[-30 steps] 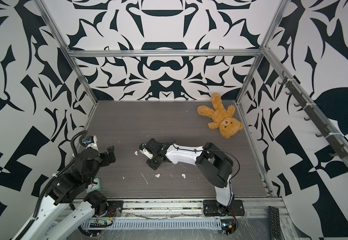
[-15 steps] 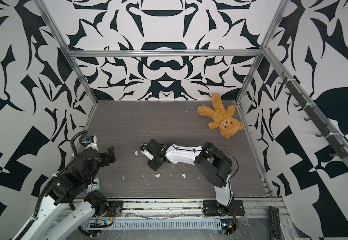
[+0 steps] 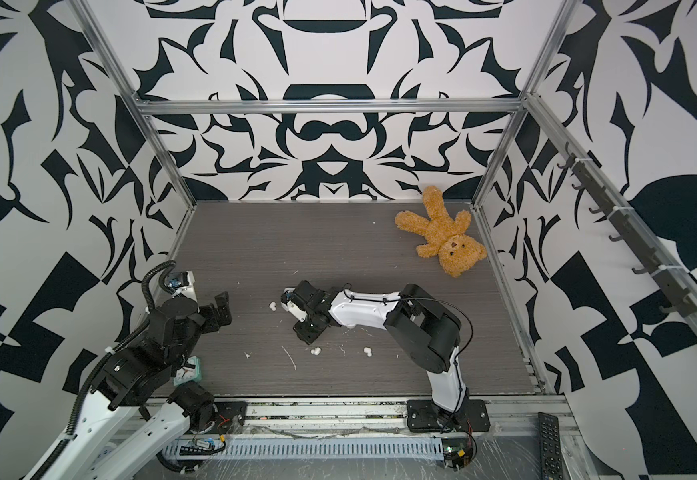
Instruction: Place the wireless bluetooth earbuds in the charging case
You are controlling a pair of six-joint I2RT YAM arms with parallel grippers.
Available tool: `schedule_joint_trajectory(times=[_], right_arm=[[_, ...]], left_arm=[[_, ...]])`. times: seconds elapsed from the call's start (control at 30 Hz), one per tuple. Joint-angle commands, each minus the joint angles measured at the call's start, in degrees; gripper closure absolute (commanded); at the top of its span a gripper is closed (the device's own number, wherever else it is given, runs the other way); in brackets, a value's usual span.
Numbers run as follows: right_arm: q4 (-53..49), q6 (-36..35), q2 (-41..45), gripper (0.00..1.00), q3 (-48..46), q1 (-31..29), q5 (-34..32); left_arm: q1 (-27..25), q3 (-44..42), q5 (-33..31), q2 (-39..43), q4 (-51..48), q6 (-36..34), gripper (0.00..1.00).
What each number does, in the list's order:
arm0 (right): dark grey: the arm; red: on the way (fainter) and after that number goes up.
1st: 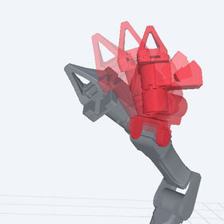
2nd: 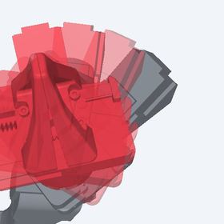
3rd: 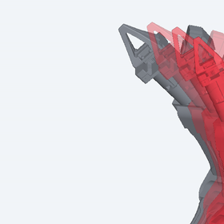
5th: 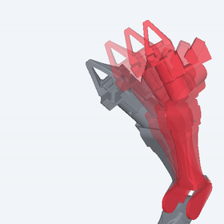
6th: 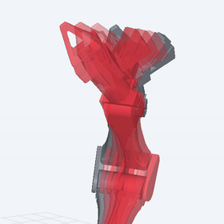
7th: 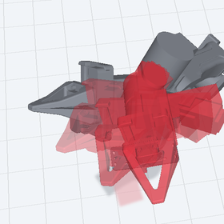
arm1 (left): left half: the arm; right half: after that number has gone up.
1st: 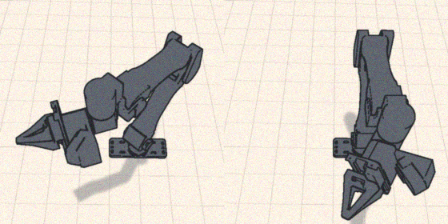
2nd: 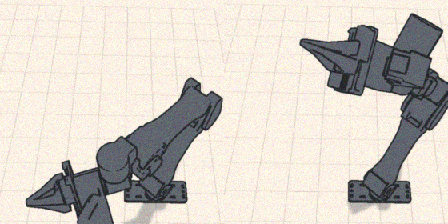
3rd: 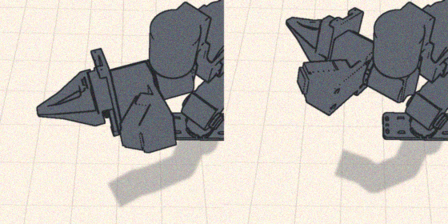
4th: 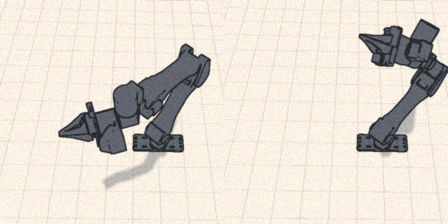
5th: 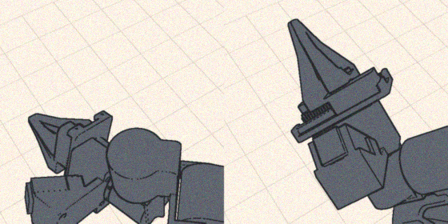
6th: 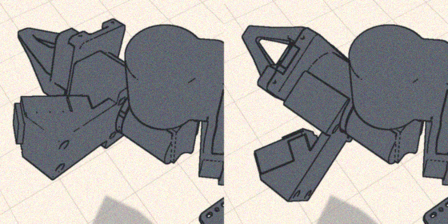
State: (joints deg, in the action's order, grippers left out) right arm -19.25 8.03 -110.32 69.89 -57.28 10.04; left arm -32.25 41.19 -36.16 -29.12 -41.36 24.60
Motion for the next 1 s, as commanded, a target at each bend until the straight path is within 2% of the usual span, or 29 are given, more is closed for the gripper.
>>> schedule_joint_trajectory(times=[0.0,0.27,0.47,0.73,0.9,0.97], right_arm=[[0.32,2.12,-0.51,0.56,0.77,-1.40,2.42],[3.11,5.06,-1.96,0.54,2.11,-2.93,5.42],[3.13,1.68,1.25,0.52,3.07,-2.86,6.20],[-1.22,-13.41,8.53,0.50,2.08,-2.83,0.00],[1.30,-24.76,10.21,0.48,-2.18,-2.84,-7.73],[3.46,-28.06,10.71,0.48,-4.24,-2.84,-8.35]], left_arm=[[0.25,-0.23,-0.28,0.03,-0.06,0.54,0.01],[0.26,-0.28,-0.32,0.12,-0.10,0.54,0.01],[0.26,-0.28,-0.44,0.30,-0.12,0.54,0.01],[0.25,-0.26,-0.66,0.82,-0.21,0.54,0.01],[0.21,-0.24,-0.92,0.91,-0.31,0.54,0.01],[0.26,-0.25,-1.04,1.02,-0.32,0.54,0.01]])
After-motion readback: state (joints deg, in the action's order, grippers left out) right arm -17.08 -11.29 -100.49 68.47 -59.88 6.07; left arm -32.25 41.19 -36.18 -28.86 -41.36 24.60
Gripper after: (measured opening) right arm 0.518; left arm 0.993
